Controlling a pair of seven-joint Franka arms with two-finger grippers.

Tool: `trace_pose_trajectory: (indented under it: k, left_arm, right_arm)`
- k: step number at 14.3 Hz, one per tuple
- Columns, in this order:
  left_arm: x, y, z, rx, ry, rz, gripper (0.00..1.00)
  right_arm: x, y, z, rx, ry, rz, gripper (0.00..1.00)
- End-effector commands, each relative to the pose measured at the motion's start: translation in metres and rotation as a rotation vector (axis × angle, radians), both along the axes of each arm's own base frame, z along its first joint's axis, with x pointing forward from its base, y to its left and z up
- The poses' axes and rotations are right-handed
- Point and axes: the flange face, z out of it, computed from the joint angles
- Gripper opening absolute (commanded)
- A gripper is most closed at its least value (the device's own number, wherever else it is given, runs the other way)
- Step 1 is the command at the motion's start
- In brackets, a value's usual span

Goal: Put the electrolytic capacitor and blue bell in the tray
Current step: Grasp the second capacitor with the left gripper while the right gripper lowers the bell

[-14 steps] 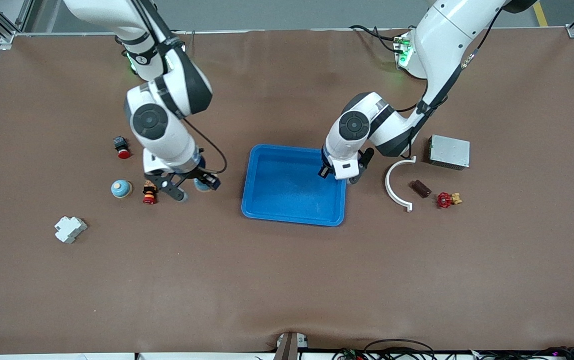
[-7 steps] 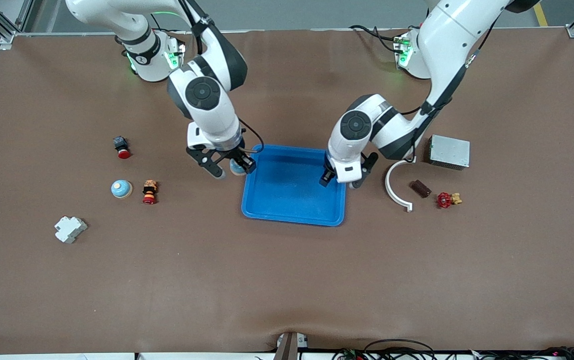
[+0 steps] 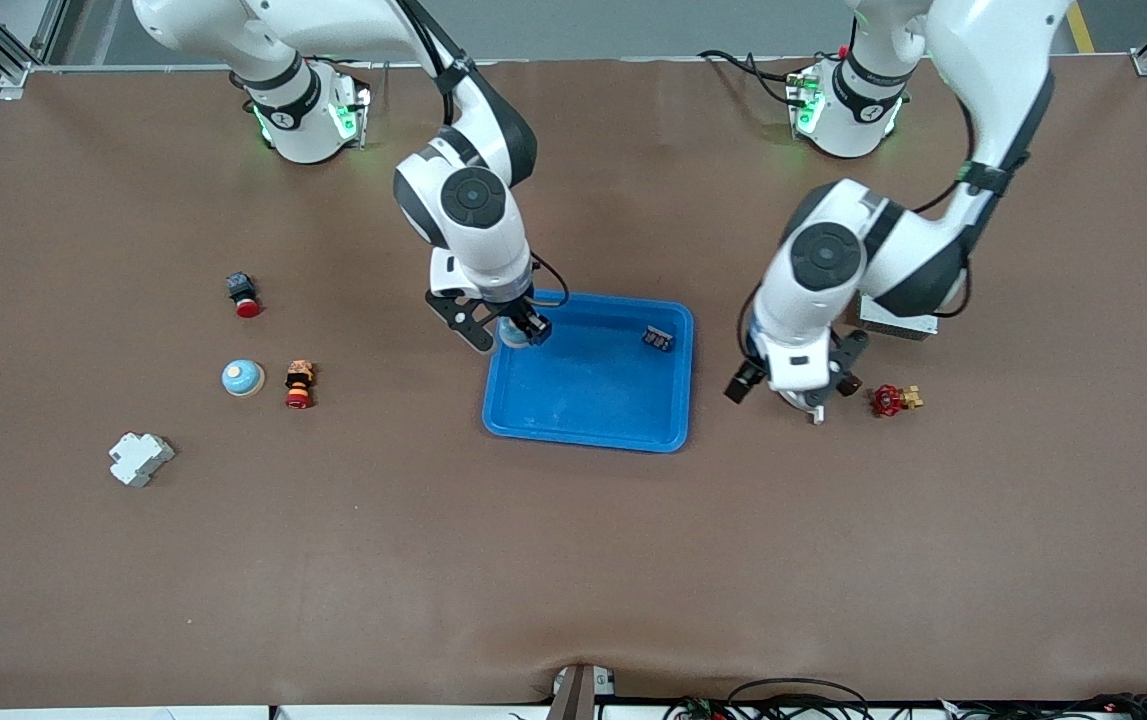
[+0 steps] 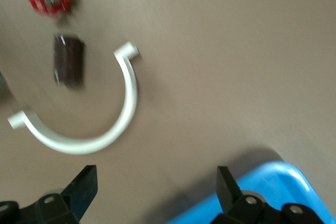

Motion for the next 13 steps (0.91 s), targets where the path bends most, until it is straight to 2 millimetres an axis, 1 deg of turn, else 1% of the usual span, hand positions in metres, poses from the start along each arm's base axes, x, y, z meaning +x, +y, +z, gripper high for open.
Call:
trace_pose_trajectory:
  k: [1,2,4,6,8,9,10,11,12,13]
  left_arm:
    - [0.01,0.054,-0.014,0.014,0.034,-0.069,1.0]
    - [0.015,0.075,-0.021,0.016,0.047,-0.081,1.0]
    - [0.024,0.109,-0.039,0.029,0.057,-0.068,1.0]
    - [0.029,0.127,-0.058,0.005,0.06,-0.028,1.0]
    - [0.031,0.14,-0.075,-0.009,0.073,-0.01,1.0]
    - [0.032,0.151,-0.082,0.003,0.073,-0.013,1.0]
    - [0.031,0.155,-0.088,0.013,0.077,-0.013,0.99]
    - [0.028,0.155,-0.095,0.011,0.09,0.003,0.99]
    - [0.027,0.154,-0.097,0.012,0.093,0.033,0.99]
    - [0.025,0.154,-0.1,0.014,0.099,0.055,0.99]
  right_arm:
    - [0.002,0.014,-0.013,-0.016,-0.012,-0.019,0.0]
    - [0.003,0.016,-0.017,-0.008,-0.022,-0.021,0.0]
    - [-0.001,0.023,-0.026,-0.005,-0.038,-0.029,0.0]
    - [-0.004,0.031,-0.035,-0.014,-0.039,-0.035,0.0]
    - [-0.012,0.044,-0.05,-0.048,-0.057,-0.03,0.0]
    - [-0.012,0.049,-0.057,-0.069,-0.076,-0.04,0.0]
    - [-0.009,0.053,-0.061,-0.081,-0.098,-0.052,0.0]
    - [-0.01,0.057,-0.064,-0.087,-0.108,-0.061,0.0]
    - [-0.015,0.062,-0.066,-0.089,-0.107,-0.056,0.0]
    - [-0.016,0.062,-0.068,-0.09,-0.106,-0.054,0.0]
